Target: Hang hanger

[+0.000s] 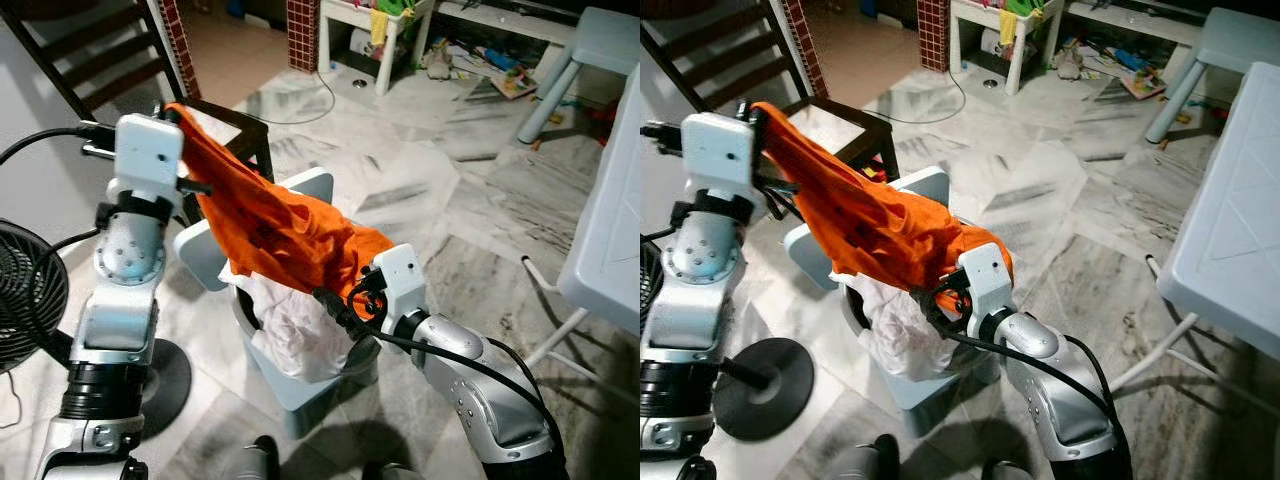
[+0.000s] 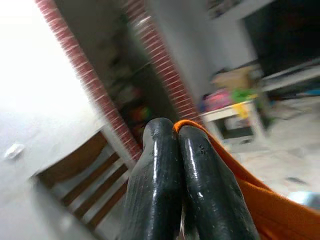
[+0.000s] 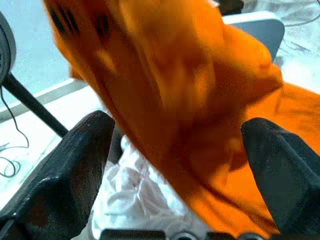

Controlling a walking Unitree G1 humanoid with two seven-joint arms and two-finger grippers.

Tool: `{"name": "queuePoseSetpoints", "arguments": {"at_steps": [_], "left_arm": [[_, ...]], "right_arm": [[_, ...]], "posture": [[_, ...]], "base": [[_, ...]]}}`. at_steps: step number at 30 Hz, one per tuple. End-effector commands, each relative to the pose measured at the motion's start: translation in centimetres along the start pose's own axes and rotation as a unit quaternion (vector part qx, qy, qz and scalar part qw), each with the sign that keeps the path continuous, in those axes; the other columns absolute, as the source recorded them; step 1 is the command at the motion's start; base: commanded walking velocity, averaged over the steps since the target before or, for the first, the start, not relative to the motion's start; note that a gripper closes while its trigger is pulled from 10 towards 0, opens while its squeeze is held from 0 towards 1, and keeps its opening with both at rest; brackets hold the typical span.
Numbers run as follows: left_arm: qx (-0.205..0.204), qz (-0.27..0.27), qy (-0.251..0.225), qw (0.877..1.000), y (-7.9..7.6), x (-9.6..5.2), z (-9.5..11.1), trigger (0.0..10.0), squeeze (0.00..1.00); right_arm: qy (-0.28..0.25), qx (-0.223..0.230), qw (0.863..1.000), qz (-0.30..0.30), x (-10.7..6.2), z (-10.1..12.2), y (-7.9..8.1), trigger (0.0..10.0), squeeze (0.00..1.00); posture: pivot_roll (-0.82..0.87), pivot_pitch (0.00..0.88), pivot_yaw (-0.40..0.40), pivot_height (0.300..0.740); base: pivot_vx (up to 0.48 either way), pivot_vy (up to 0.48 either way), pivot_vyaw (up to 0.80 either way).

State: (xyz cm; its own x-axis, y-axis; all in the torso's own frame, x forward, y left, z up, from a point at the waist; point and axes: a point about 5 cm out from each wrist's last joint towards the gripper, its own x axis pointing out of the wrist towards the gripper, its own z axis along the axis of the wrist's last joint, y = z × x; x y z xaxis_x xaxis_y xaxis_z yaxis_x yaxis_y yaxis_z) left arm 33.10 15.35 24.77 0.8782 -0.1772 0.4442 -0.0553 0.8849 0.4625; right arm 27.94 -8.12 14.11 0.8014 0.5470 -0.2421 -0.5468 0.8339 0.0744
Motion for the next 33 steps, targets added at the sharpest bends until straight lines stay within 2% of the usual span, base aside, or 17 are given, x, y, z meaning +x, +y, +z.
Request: {"name": "queuePoseSetpoints", "arguments": {"at_steps": [1, 4, 5, 6, 7, 8, 9, 12, 13, 16, 18, 24, 26, 27, 29, 30, 33], "left_arm": [[0.001, -0.028, -0.015, 0.999, -1.2, 0.2, 0.6, 0.0, 0.00], [-0.025, -0.096, 0.027, 0.995, -4.0, -0.4, -1.2, 0.0, 0.00], [-0.048, -0.148, 0.069, 0.985, -6.1, -1.2, -2.8, 0.0, 0.00], [-0.062, -0.168, 0.090, 0.980, -7.0, -1.7, -3.6, 0.0, 0.00], [-0.062, -0.168, 0.090, 0.980, -7.0, -1.7, -3.6, 0.0, 0.00], [-0.054, -0.195, 0.136, 0.970, -8.3, -2.6, -5.4, 0.0, 0.00], [-0.048, -0.204, 0.153, 0.966, -8.7, -3.0, -6.0, 0.0, 0.00], [-0.074, -0.238, 0.198, 0.948, -10.3, -4.5, -7.7, 0.0, 0.00], [-0.074, -0.238, 0.198, 0.948, -10.3, -4.5, -7.7, 0.0, 0.00], [-0.089, -0.297, 0.212, 0.927, -12.0, -6.0, -8.3, 0.0, 0.00], [-0.090, -0.308, 0.214, 0.923, -12.3, -6.3, -8.4, 0.0, 0.00], [-0.064, -0.325, 0.183, 0.926, -12.6, -6.3, -8.1, 0.0, 0.00], [-0.050, -0.325, 0.177, 0.927, -12.5, -6.3, -8.0, 4.9, 0.00], [-0.051, -0.322, 0.179, 0.928, -12.4, -6.3, -8.1, 9.0, 0.00], [-0.052, -0.321, 0.181, 0.928, -12.4, -6.3, -8.1, 9.0, 0.00], [-0.039, -0.299, 0.179, 0.937, -11.9, -6.0, -8.0, 10.0, 1.00], [-0.030, -0.284, 0.168, 0.944, -11.5, -5.8, -7.6, 10.0, 1.00]], "right_arm": [[0.001, 0.003, 1.000, -0.004, 0.1, -0.2, 0.1, 10.0, 0.00], [0.000, 0.003, 1.000, -0.009, -0.1, -0.3, 0.0, 10.0, 0.00], [0.000, 0.003, 1.000, -0.014, -0.3, -0.4, -0.2, 10.0, 0.00], [0.001, 0.002, 1.000, -0.015, -0.4, -0.4, -0.3, 10.0, 0.00], [0.001, 0.002, 1.000, -0.015, -0.4, -0.4, -0.3, 10.0, 0.00], [0.002, -0.001, 1.000, -0.019, -0.5, -0.4, -0.5, 10.0, 0.00], [0.003, -0.002, 1.000, -0.020, -0.5, -0.5, -0.5, 10.0, 0.00], [0.002, -0.008, 1.000, -0.026, -0.7, -0.3, -0.9, 10.0, 0.00], [0.002, -0.008, 1.000, -0.026, -0.7, -0.3, -0.9, 10.0, 0.00], [0.003, -0.013, 0.999, -0.030, -0.8, -0.2, -1.1, 10.0, 0.00], [0.003, -0.013, 0.999, -0.031, -0.8, -0.2, -1.2, 10.0, 0.00], [0.002, -0.018, 0.999, -0.033, -0.7, 0.0, -1.2, 10.0, 0.00], [0.001, -0.019, 0.999, -0.033, -0.7, 0.0, -1.2, 10.0, 0.00], [0.001, -0.019, 0.999, -0.033, -0.7, 0.0, -1.2, 10.0, 0.00], [0.001, -0.020, 0.999, -0.033, -0.7, 0.1, -1.2, 10.0, 0.00], [0.002, -0.021, 0.999, -0.033, -0.7, 0.1, -1.3, 10.0, 0.00], [0.003, -0.021, 0.999, -0.033, -0.7, 0.1, -1.3, 10.0, 0.00]], "posture": [[0.00, 0.123, 0.067, 0.740], [-0.01, 0.125, 0.070, 0.740], [-0.02, 0.129, 0.069, 0.740], [-0.02, 0.130, 0.065, 0.740], [-0.02, 0.130, 0.065, 0.740], [-0.03, 0.133, 0.062, 0.740], [-0.03, 0.133, 0.059, 0.740], [-0.04, 0.138, 0.043, 0.740], [-0.04, 0.138, 0.043, 0.740], [-0.04, 0.144, 0.033, 0.740], [-0.04, 0.145, 0.029, 0.740], [-0.04, 0.151, 0.015, 0.740], [-0.04, 0.151, 0.013, 0.740], [-0.04, 0.151, 0.013, 0.740], [-0.04, 0.153, 0.011, 0.740], [-0.04, 0.154, 0.008, 0.740], [-0.04, 0.154, 0.008, 0.740]], "base": [[0.000, 0.000, 0.00], [0.000, 0.000, 0.00], [0.000, 0.000, 0.00], [0.000, 0.000, 0.00], [0.000, 0.000, 0.00], [0.000, 0.000, 0.00], [0.000, 0.000, 0.00], [0.000, 0.000, 0.00], [0.000, 0.000, 0.00], [0.000, 0.000, 0.00], [0.000, 0.000, 0.00], [0.000, 0.000, 0.00], [0.000, 0.000, 0.00], [0.000, 0.000, 0.00], [0.000, 0.000, 0.00], [0.000, 0.000, 0.00], [0.000, 0.000, 0.00]]}}
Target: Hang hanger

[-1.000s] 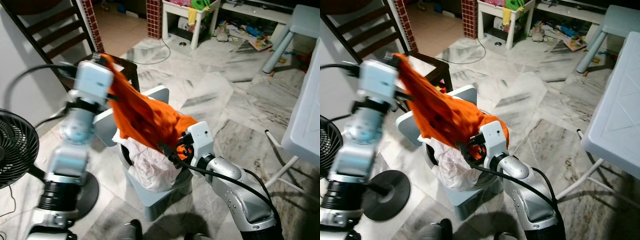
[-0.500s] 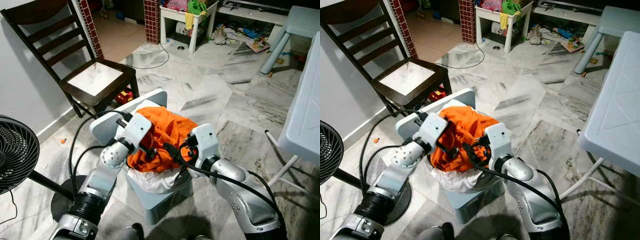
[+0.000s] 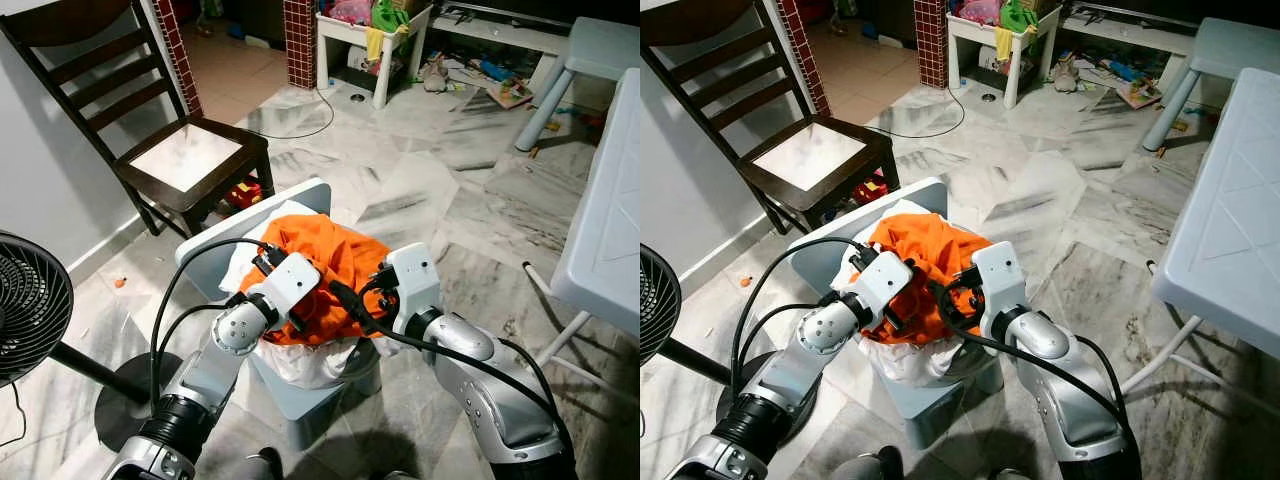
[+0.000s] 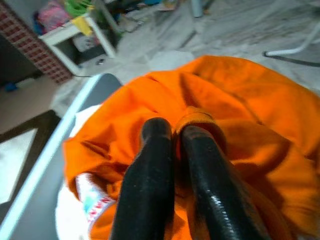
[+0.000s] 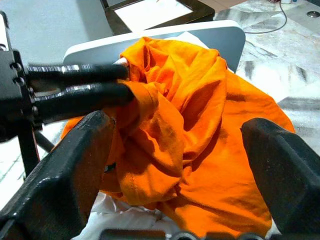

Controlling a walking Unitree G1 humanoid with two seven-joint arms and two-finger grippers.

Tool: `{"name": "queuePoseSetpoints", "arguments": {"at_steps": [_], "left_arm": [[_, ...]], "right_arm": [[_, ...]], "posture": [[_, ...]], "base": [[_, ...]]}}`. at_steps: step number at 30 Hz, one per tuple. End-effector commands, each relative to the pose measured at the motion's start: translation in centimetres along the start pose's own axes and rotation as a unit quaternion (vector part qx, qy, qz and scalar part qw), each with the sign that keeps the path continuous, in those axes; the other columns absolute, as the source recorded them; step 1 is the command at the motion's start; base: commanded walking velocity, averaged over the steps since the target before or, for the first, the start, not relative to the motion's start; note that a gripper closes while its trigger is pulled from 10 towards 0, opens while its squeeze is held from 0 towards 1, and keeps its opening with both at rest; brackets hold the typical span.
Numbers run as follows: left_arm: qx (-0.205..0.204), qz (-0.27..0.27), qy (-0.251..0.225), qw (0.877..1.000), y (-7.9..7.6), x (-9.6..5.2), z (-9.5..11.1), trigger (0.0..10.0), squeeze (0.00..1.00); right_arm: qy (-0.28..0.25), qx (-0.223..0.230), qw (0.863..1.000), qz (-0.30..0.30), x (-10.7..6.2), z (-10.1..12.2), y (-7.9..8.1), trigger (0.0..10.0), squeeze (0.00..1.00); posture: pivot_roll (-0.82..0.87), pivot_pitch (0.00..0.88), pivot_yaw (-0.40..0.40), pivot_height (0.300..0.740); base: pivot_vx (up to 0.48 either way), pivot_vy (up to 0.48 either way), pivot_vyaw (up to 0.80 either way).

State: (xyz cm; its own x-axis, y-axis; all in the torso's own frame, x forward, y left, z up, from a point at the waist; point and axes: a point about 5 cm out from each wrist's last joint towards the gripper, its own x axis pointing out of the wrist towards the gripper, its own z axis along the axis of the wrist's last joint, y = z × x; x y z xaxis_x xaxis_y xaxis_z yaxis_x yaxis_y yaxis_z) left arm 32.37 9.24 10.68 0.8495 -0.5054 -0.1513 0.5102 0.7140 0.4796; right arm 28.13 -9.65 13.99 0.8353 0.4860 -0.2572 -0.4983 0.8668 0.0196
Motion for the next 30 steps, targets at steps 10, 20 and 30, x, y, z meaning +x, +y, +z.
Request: {"name": "queuePoseSetpoints", "arguments": {"at_steps": [10, 20, 30], "left_arm": [[0.003, 0.004, -0.047, 0.999, 1.0, -2.5, 2.8, 10.0, 1.00], [-0.005, 0.072, -0.087, 0.994, 1.9, -6.6, 3.0, 10.0, 1.00], [-0.029, 0.087, -0.039, 0.995, 0.7, -12.7, 0.1, 10.0, 1.00]], "right_arm": [[-0.003, 0.000, 1.000, -0.001, 0.2, 0.2, -0.2, 10.0, 0.00], [-0.004, 0.003, 1.000, 0.006, 0.5, 0.1, 0.2, 10.0, 0.00], [0.001, 0.009, 1.000, 0.016, 0.7, -0.3, 0.6, 10.0, 0.00]], "posture": [[-0.02, 0.158, 0.007, 0.740], [0.01, 0.155, 0.007, 0.740], [0.04, 0.160, 0.005, 0.740]], "base": [[0.000, 0.000, 0.00], [0.000, 0.000, 0.00], [0.000, 0.000, 0.00]]}}
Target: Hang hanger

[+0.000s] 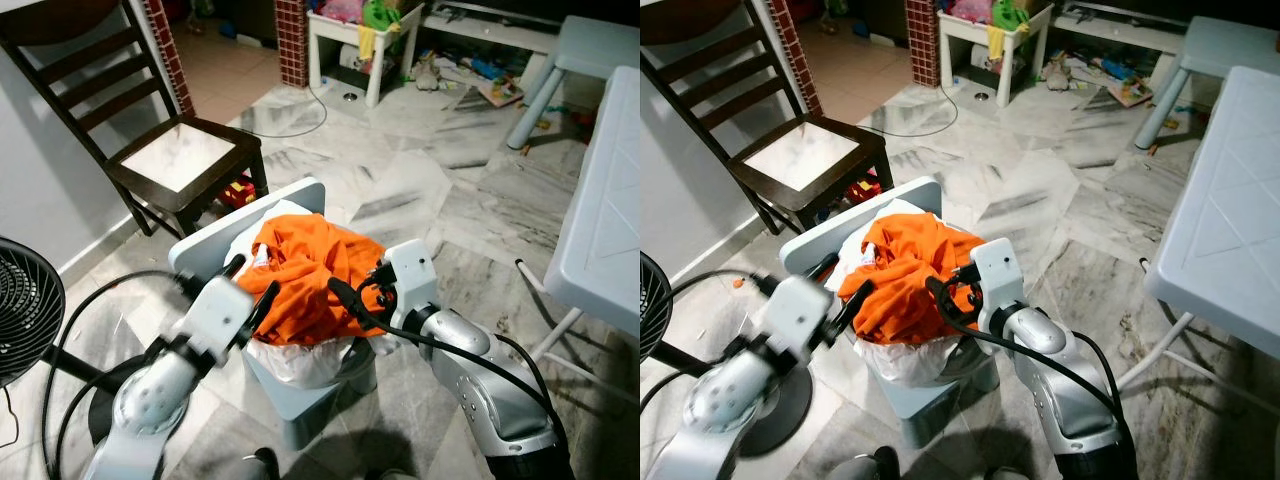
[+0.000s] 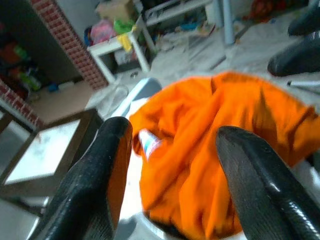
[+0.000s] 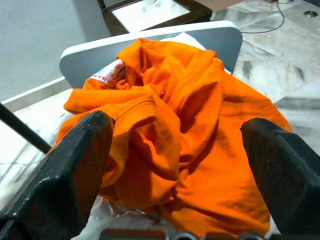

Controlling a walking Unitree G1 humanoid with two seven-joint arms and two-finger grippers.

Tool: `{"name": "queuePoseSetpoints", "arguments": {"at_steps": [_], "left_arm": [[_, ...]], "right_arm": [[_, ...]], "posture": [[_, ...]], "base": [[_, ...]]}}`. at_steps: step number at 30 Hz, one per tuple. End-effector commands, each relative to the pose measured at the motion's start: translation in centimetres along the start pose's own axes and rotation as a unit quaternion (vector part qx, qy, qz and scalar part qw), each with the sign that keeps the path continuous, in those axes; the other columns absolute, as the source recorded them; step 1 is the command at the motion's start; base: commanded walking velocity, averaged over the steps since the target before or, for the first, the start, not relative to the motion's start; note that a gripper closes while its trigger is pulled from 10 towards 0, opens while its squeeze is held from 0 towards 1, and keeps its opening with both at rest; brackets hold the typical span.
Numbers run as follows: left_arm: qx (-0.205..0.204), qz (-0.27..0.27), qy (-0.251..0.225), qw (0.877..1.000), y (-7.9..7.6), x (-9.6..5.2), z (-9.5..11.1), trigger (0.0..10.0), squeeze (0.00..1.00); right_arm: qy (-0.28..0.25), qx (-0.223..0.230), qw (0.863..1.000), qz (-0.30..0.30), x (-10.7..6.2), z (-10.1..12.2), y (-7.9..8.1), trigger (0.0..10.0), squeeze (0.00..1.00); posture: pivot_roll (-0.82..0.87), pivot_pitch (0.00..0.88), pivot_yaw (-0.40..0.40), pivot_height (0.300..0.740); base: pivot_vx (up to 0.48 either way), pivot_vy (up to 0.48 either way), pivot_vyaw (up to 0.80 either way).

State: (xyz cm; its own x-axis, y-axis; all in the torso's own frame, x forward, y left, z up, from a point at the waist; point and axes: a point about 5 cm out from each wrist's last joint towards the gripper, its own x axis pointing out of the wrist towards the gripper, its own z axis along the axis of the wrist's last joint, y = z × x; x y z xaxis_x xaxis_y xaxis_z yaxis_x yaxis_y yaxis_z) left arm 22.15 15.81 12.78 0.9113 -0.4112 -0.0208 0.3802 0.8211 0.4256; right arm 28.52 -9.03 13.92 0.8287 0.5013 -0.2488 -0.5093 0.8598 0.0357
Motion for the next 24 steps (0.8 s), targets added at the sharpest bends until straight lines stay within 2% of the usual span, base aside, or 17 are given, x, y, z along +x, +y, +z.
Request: {"name": "queuePoseSetpoints", "arguments": {"at_steps": [1, 2, 5, 7, 10, 12, 15, 16, 17, 19, 20, 22, 24], "left_arm": [[0.008, 0.022, 0.006, 1.000, 0.1, -1.3, -0.5, 10.0, 1.00], [0.008, 0.022, 0.006, 1.000, 0.1, -1.3, -0.5, 10.0, 1.00], [-0.016, 0.057, 0.041, 0.997, -0.5, -3.0, -1.8, 10.0, 1.00], [-0.026, 0.083, 0.060, 0.994, -0.8, -4.1, -2.5, 10.0, 1.00], [0.005, 0.118, 0.074, 0.990, -0.4, -5.3, -3.5, 10.0, 1.00], [0.006, 0.132, 0.075, 0.988, 0.0, -5.7, -3.8, 10.0, 1.00], [0.010, 0.115, 0.062, 0.991, 0.1, -4.9, -3.3, 10.0, 1.00], [0.010, 0.100, 0.050, 0.994, 0.1, -4.2, -3.0, 10.0, 1.00], [0.010, 0.100, 0.050, 0.994, 0.1, -4.2, -3.0, 10.0, 1.00], [-0.009, 0.072, 0.034, 0.997, -0.2, -2.8, -2.6, 10.0, 1.00], [-0.009, 0.072, 0.034, 0.997, -0.2, -2.8, -2.6, 10.0, 1.00], [-0.026, 0.021, 0.011, 0.999, -0.7, -1.2, -2.0, 10.0, 1.00], [-0.030, 0.007, 0.006, 1.000, -0.9, -0.8, -1.8, 10.0, 1.00]], "right_arm": [[0.009, 0.003, 1.000, 0.014, 0.1, -0.5, 0.5, 10.0, 0.00], [0.009, 0.003, 1.000, 0.014, 0.1, -0.5, 0.5, 10.0, 0.00], [0.019, 0.002, 0.999, 0.029, -0.2, -0.9, 0.5, 10.0, 0.00], [0.026, 0.000, 0.999, 0.024, -0.4, -1.2, 0.0, 10.0, 0.00], [0.019, -0.005, 1.000, -0.002, -0.4, -1.0, -1.1, 10.0, 0.00], [0.005, -0.007, 1.000, -0.027, -0.4, -0.6, -2.0, 10.0, 0.00], [-0.008, -0.019, 0.997, -0.075, -0.4, 0.0, -3.6, 10.0, 0.00], [-0.006, -0.025, 0.996, -0.081, -0.5, 0.1, -4.0, 10.0, 0.00], [-0.006, -0.025, 0.996, -0.081, -0.5, 0.1, -4.0, 10.0, 0.00], [-0.003, -0.028, 0.996, -0.079, -0.4, 0.1, -4.3, 10.0, 0.00], [-0.003, -0.028, 0.996, -0.079, -0.4, 0.1, -4.3, 10.0, 0.00], [-0.004, -0.029, 0.997, -0.077, -0.5, 0.2, -4.3, 10.0, 0.00], [-0.005, -0.030, 0.997, -0.077, -0.5, 0.3, -4.3, 10.0, 0.00]], "posture": [[0.05, 0.160, 0.000, 0.740], [0.05, 0.160, 0.000, 0.740], [0.05, 0.159, -0.004, 0.740], [0.05, 0.156, -0.006, 0.740], [0.05, 0.148, -0.008, 0.740], [0.05, 0.145, -0.011, 0.740], [0.05, 0.136, -0.020, 0.740], [0.05, 0.136, -0.020, 0.740], [0.05, 0.136, -0.020, 0.740], [0.04, 0.127, -0.024, 0.740], [0.04, 0.127, -0.024, 0.740], [0.02, 0.124, -0.024, 0.740], [0.02, 0.124, -0.024, 0.740]], "base": [[0.000, 0.000, 0.00], [0.000, 0.000, 0.00], [0.000, 0.000, 0.00], [0.000, 0.000, 0.00], [0.000, 0.000, 0.00], [0.000, 0.000, 0.00], [0.000, 0.000, 0.00], [0.000, 0.000, 0.00], [0.000, 0.000, 0.00], [0.000, 0.000, 0.00], [0.000, 0.000, 0.00], [0.000, 0.000, 0.00], [0.000, 0.000, 0.00]]}}
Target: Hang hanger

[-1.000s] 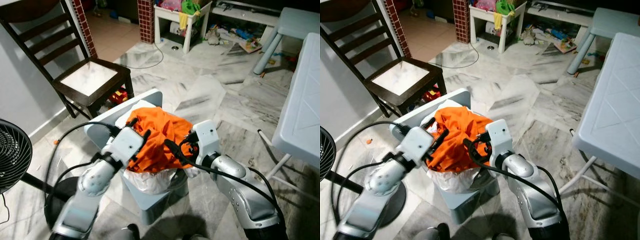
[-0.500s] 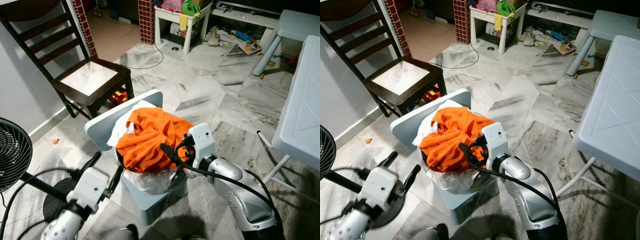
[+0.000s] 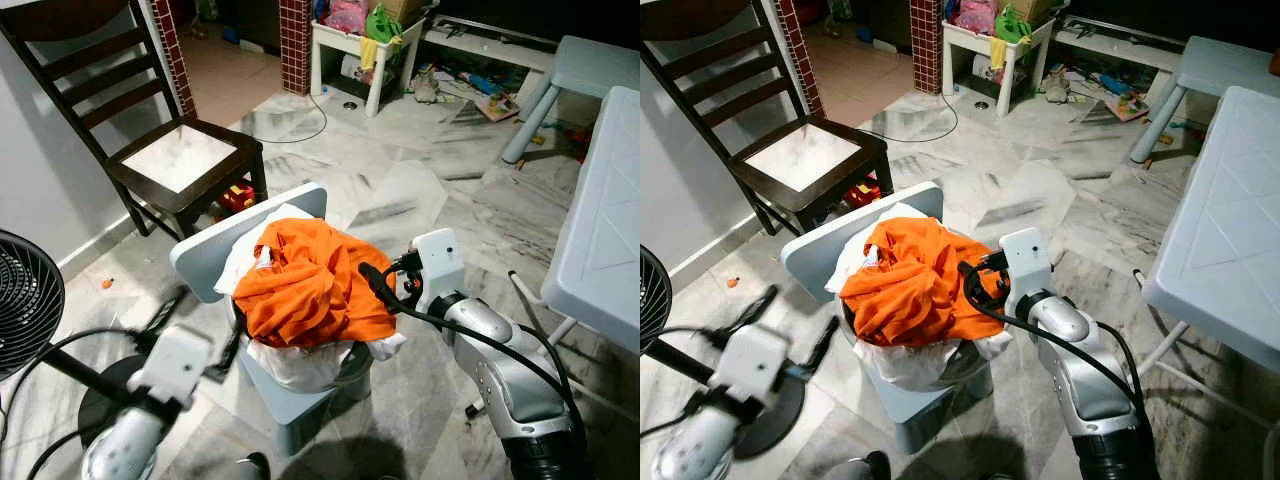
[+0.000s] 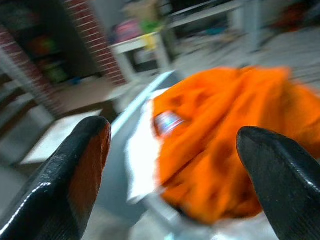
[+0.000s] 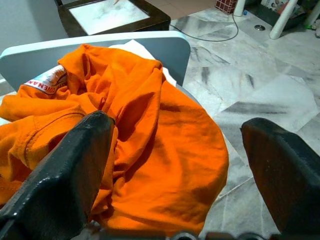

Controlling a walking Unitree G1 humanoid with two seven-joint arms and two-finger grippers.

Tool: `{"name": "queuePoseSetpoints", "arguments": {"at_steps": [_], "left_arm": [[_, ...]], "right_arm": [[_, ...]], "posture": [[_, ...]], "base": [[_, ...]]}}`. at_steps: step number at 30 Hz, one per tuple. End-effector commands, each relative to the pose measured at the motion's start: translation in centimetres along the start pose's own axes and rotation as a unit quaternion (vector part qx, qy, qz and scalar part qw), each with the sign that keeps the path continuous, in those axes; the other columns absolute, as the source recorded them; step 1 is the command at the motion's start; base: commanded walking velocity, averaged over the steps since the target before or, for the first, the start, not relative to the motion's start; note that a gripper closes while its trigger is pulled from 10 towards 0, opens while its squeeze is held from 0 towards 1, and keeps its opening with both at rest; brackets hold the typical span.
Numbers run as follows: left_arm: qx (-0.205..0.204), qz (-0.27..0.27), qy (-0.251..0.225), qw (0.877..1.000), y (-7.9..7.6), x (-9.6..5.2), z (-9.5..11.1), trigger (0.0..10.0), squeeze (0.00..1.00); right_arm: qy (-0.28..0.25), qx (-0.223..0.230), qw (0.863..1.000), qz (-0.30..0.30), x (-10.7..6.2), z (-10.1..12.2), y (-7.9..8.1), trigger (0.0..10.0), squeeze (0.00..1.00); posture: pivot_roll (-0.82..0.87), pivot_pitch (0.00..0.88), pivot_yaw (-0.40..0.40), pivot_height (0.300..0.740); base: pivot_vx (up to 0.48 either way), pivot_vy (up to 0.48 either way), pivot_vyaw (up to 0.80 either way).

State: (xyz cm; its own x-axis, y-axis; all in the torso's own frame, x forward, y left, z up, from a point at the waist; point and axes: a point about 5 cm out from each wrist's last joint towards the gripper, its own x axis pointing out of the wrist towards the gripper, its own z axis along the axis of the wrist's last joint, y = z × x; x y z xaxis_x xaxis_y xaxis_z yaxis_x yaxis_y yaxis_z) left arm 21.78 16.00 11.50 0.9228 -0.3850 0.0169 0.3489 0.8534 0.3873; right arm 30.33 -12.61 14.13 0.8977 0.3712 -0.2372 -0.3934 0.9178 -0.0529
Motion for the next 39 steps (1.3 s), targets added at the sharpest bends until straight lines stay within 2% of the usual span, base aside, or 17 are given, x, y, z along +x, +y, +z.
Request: {"name": "queuePoseSetpoints", "arguments": {"at_steps": [1, 2, 4, 6, 9, 11, 13, 17, 28, 29, 33, 39], "left_arm": [[-0.009, -0.037, 0.005, 0.999, -0.5, 0.6, -0.3, 10.0, 1.00], [-0.009, -0.037, 0.005, 0.999, -0.5, 0.6, -0.3, 10.0, 1.00], [-0.010, -0.083, -0.002, 0.997, -0.5, 2.0, -0.1, 10.0, 1.00], [-0.010, -0.093, 0.002, 0.996, -0.2, 2.3, -0.4, 10.0, 1.00], [-0.011, -0.107, 0.009, 0.994, 0.7, 2.7, -0.7, 10.0, 1.00], [-0.016, -0.118, 0.020, 0.993, 2.0, 2.9, -1.2, 10.0, 1.00], [-0.021, -0.124, 0.025, 0.992, 2.4, 2.9, -1.4, 10.0, 1.00], [-0.045, -0.180, 0.031, 0.982, 3.3, 3.0, -1.5, 10.0, 1.00], [-0.043, -0.228, 0.034, 0.972, 3.3, 3.6, -1.5, 10.0, 1.00], [-0.038, -0.234, 0.038, 0.971, 3.2, 3.6, -1.7, 10.0, 0.00], [-0.021, -0.249, 0.047, 0.967, 2.9, 4.1, -2.3, 10.0, 0.00], [-0.008, -0.249, 0.034, 0.968, 2.1, 6.5, -2.1, 10.0, 0.00]], "right_arm": [[-0.002, -0.003, 1.000, -0.003, -0.1, 0.0, -0.3, 10.0, 0.00], [-0.002, -0.003, 1.000, -0.003, -0.1, 0.0, -0.3, 10.0, 0.00], [-0.005, -0.002, 1.000, -0.003, -0.3, 0.1, -0.2, 10.0, 0.00], [-0.005, -0.002, 1.000, -0.003, -0.5, 0.1, -0.2, 10.0, 0.00], [-0.001, -0.002, 1.000, -0.006, -0.9, -0.1, -0.4, 10.0, 0.00], [0.006, -0.001, 1.000, -0.011, -1.4, -0.4, -0.7, 10.0, 0.00], [0.008, -0.002, 1.000, -0.011, -1.5, -0.5, -0.7, 10.0, 0.00], [0.012, 0.000, 1.000, -0.008, -1.8, -0.7, -0.4, 10.0, 0.00], [0.011, 0.001, 1.000, -0.001, -1.7, -0.4, 0.0, 10.0, 0.00], [0.012, 0.001, 1.000, 0.000, -1.7, -0.4, 0.0, 10.0, 0.00], [0.011, 0.001, 1.000, 0.002, -1.7, -0.3, 0.1, 10.0, 0.00], [0.009, 0.002, 1.000, 0.004, -1.7, -0.2, 0.4, 10.0, 0.00]], "posture": [[0.01, 0.127, -0.021, 0.740], [0.01, 0.127, -0.021, 0.740], [0.00, 0.131, -0.016, 0.740], [-0.01, 0.137, -0.012, 0.740], [-0.02, 0.151, -0.004, 0.740], [-0.03, 0.164, 0.001, 0.740], [-0.03, 0.164, 0.001, 0.740], [-0.04, 0.177, 0.004, 0.740], [-0.04, 0.185, 0.005, 0.740], [-0.04, 0.185, 0.006, 0.740], [-0.04, 0.186, 0.006, 0.740], [-0.06, 0.190, 0.007, 0.740]], "base": [[0.000, 0.000, 0.00], [0.000, 0.000, 0.00], [0.000, 0.000, 0.00], [0.000, 0.000, 0.00], [0.000, 0.000, 0.00], [0.000, 0.000, 0.00], [0.000, 0.000, 0.00], [0.000, 0.000, 0.00], [0.000, 0.000, 0.00], [0.000, 0.000, 0.00], [0.000, 0.000, 0.00], [0.000, 0.000, 0.00]]}}
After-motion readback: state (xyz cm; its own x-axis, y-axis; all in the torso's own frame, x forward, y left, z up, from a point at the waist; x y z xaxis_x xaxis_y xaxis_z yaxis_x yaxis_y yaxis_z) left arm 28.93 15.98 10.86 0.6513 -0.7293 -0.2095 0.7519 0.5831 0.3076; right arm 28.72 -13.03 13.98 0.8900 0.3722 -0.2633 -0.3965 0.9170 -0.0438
